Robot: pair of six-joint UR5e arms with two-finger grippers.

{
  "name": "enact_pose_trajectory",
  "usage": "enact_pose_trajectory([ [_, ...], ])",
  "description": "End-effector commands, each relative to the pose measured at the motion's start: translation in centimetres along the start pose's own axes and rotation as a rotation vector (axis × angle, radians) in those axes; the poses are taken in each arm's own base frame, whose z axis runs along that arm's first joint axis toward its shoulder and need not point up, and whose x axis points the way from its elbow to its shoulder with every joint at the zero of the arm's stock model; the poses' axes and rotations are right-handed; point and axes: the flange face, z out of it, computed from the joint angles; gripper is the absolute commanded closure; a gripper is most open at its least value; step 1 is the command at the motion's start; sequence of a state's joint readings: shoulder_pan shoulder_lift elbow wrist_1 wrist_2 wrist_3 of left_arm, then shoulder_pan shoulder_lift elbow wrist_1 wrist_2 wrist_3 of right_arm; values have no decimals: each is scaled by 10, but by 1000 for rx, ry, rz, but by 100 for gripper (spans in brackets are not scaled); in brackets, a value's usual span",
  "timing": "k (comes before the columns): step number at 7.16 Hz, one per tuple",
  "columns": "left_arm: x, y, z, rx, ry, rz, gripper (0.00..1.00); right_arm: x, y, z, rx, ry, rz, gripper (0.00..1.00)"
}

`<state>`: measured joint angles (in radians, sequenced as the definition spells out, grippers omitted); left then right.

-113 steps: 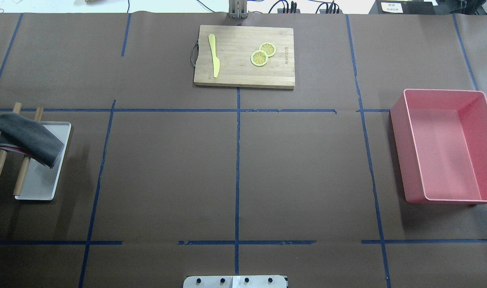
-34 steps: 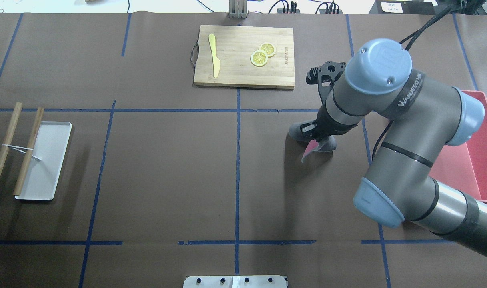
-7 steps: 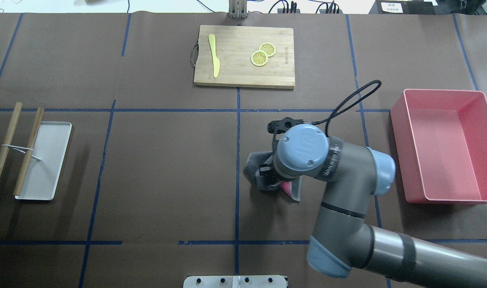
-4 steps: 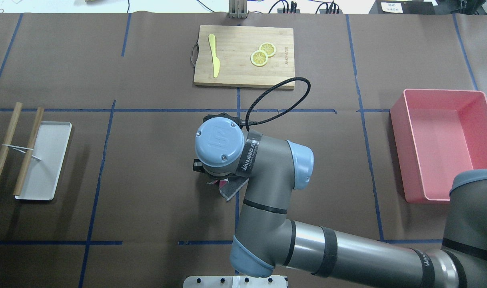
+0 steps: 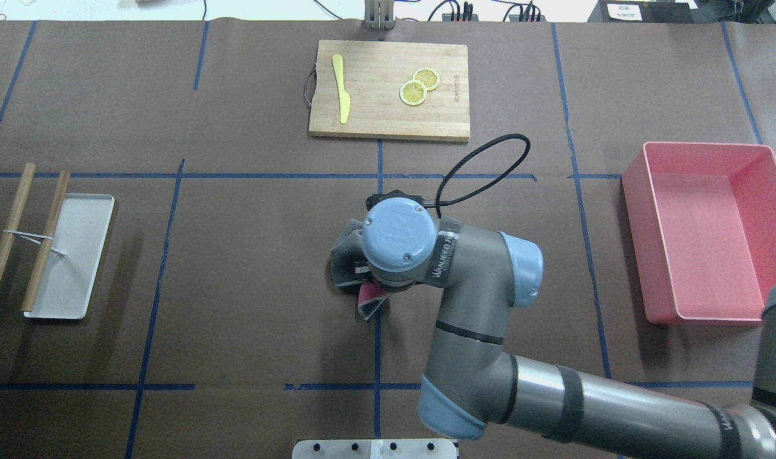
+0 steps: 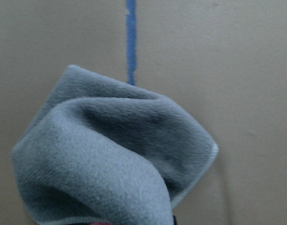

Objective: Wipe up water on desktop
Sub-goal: 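Wipe the cloth back and forth across the table with the right gripper, then carry the cloth to the pink bin with the right gripper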

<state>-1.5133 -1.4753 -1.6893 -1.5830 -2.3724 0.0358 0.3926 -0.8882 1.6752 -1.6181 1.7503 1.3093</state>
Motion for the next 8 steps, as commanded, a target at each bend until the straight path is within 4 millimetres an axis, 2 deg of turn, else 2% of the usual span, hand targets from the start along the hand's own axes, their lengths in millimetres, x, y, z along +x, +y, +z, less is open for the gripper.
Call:
enact_pose_trajectory([
  [1,-3,8,3,-7,2,-9,0,101,-8,-19,-19,75,-121,100],
  [2,-1,7,1,-4,4,-5,0,151,-2,-19,-27,110,-149,100],
  [3,-1,7,1,-4,4,-5,0,199,0,-29,-25,138,-187,100],
  [4,-1,7,1,-4,4,-5,0,241,-1,-40,-24,163,-225,100],
  [5,-2,8,2,-5,4,-7,0,272,-7,-45,-24,192,-252,100],
  [7,-1,7,1,-4,4,-5,0,282,-15,-50,-15,198,-257,100],
  [8,-1,7,1,-4,4,-5,0,281,-24,-69,-24,145,-231,100],
])
